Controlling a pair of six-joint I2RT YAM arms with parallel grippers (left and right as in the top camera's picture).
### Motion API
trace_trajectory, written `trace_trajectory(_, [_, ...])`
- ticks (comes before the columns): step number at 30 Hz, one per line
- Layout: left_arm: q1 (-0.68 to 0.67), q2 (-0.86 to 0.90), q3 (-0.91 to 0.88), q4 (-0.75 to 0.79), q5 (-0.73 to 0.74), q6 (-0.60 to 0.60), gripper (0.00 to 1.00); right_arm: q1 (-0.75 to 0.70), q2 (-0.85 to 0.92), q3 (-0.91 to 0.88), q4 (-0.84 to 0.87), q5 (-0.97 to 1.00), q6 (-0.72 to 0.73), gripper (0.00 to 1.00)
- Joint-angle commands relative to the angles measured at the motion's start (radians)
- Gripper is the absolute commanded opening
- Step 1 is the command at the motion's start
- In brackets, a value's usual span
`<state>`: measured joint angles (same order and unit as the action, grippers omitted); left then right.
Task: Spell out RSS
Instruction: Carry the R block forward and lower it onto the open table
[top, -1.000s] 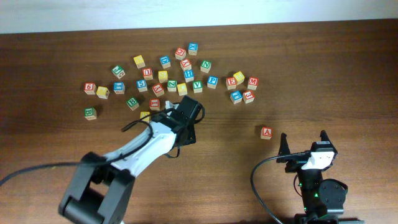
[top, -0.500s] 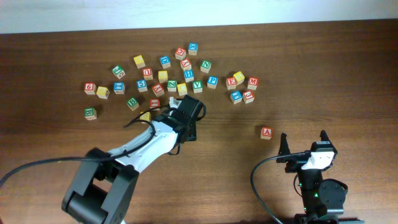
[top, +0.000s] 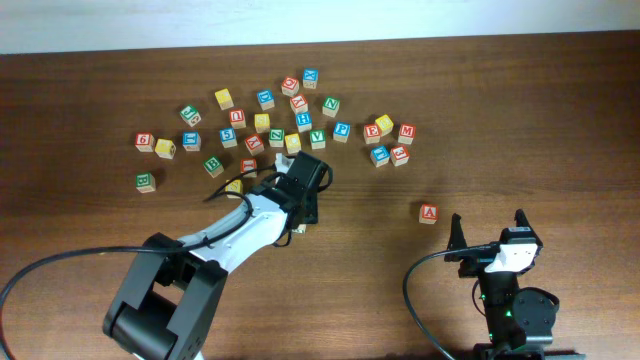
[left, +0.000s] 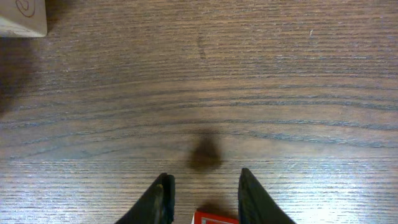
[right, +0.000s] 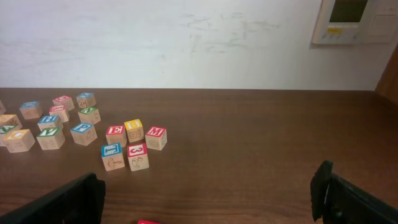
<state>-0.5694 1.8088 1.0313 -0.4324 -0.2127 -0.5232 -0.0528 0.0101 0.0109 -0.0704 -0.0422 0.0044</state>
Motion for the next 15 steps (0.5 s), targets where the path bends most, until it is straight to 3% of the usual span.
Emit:
trace_trajectory(1, [0.001,-0.014,0.016,-0.032,0.007,0.002,0.57,-0.006,-0.007,-0.005,-0.005,0.002,0.011,0.98])
trace_trajectory(2, [0.003,-0.061,0.033,-0.064,0.007,0.002,0.80,-0.006,-0.007,-0.005,-0.005,0.002,0.011,0.98])
trace_trajectory(5, [0.002,-0.146,0.037,-0.196,0.084,0.002,0.81,-0.006,-0.007,-0.005,-0.005,0.002,0.011,0.98])
trace_trajectory(7, [0.001,-0.117,0.002,-0.241,0.198,0.073,0.80,-0.006,-0.007,-0.005,-0.005,0.002,0.011,0.98])
trace_trajectory(10, [0.001,-0.040,-0.016,-0.215,0.184,0.073,0.70,-0.006,-0.007,-0.005,-0.005,0.002,0.011,0.98])
trace_trajectory(12, [0.003,-0.002,-0.016,-0.182,0.164,0.072,0.51,-0.006,-0.007,-0.005,-0.005,0.002,0.011,0.98])
trace_trajectory(15, [0.003,0.005,-0.016,-0.165,0.164,0.073,0.47,-0.006,-0.007,-0.005,-0.005,0.002,0.011,0.98])
